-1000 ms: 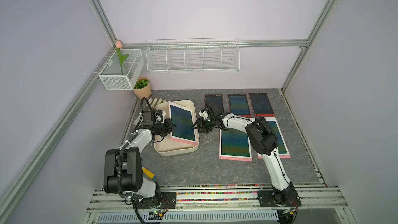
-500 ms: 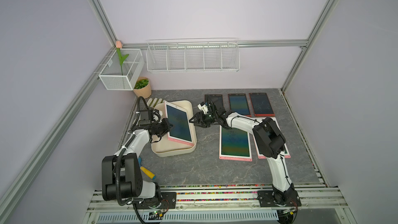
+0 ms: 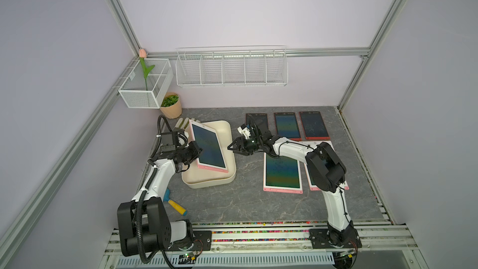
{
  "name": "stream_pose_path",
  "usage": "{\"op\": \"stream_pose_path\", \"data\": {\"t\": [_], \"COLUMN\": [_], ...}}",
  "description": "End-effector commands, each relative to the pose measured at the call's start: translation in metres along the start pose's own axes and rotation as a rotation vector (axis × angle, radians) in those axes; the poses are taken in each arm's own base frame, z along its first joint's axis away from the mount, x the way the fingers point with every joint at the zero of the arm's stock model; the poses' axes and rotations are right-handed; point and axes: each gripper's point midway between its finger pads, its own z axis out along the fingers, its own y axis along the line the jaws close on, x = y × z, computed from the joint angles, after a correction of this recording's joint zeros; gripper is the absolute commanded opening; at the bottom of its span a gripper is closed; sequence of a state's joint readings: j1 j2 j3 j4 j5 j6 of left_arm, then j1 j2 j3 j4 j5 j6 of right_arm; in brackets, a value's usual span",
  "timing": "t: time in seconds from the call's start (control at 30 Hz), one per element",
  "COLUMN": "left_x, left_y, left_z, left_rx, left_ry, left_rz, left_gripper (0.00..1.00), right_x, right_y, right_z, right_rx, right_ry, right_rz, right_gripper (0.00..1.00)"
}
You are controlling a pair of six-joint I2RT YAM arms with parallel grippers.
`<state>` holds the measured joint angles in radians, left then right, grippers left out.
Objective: Take out the writing tablet from the storage box
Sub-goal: Pick up the writing tablet from the storage box, then move the storage box to the center of the board.
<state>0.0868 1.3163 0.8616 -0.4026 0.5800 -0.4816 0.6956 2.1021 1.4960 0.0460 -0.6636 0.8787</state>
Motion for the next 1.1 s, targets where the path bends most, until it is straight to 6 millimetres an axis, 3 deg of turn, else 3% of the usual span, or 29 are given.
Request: {"op": "stream_pose_path", "data": {"t": [0.0,0.13,0.53,0.83,1.07], "left_x": [-0.015,-0.016,-0.025,-0.034,-0.030], "left_y": [-0.017,-0.020,-0.043,-0.054,-0.051], "left_z": [-0.011,-0.013,-0.045,-0.077,-0.086], "left_rx": [0.034,0.044,0.061,0.060,0.050], "left_ry": [-0.045,-0.048,-0.133,-0.224,-0.221], "left_rz": [0.047,0.048,0.083,0.079,0.042], "left_gripper": [0.00,0.00,0.00,0.00,0.00], "right_x": [0.003,0.006,0.011,0.017,0.018], "right_y": [0.021,0.005,-0.032,-0.029,-0.022], "right_z": [-0.022,-0.024,0.002,0.030,0.050], "right_rx": [0.008,0.046,0.121,0.075,0.028], "right_ry": [-0.027,-0.025,-0.014,0.013,-0.006], "right_rz": [-0.069,-0.026,0.054,0.074,0.116], "right_gripper": [0.54,0.54,0.54,0.54,0.53]}}
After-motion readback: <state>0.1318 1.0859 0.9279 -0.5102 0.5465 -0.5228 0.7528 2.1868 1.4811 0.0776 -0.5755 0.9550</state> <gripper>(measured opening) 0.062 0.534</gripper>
